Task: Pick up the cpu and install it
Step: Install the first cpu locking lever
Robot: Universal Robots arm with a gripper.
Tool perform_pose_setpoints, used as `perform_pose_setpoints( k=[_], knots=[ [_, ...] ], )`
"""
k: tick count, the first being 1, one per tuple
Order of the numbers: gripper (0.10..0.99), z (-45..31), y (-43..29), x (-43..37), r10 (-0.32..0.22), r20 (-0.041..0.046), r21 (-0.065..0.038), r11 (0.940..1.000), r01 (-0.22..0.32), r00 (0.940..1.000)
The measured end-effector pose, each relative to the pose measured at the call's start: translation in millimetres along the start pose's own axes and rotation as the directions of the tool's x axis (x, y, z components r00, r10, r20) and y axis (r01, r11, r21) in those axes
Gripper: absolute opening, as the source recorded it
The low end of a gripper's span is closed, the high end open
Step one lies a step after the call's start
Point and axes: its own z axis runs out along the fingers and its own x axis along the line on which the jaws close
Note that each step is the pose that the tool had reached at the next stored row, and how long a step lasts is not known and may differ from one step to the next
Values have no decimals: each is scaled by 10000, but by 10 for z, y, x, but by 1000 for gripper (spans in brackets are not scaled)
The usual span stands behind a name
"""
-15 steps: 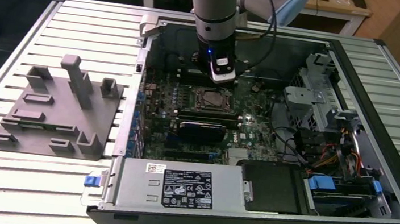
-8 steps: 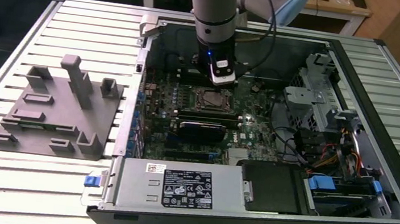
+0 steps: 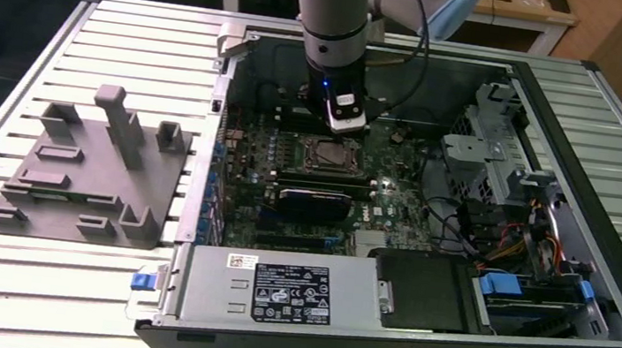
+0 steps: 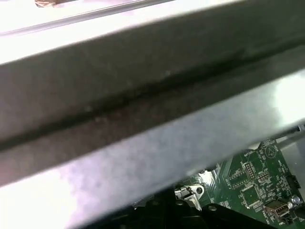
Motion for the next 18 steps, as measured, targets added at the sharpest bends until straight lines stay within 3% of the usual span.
perform_pose_setpoints(
  k=[5,13,18],
  knots=[
    [106,-83,15,-13,-1,-2,3,10000,1,10000],
    [106,-84,16,-13,-6,-5,29,10000,6,10000],
    [106,-80,17,-16,-53,-101,472,9989,58,9999]
  ],
)
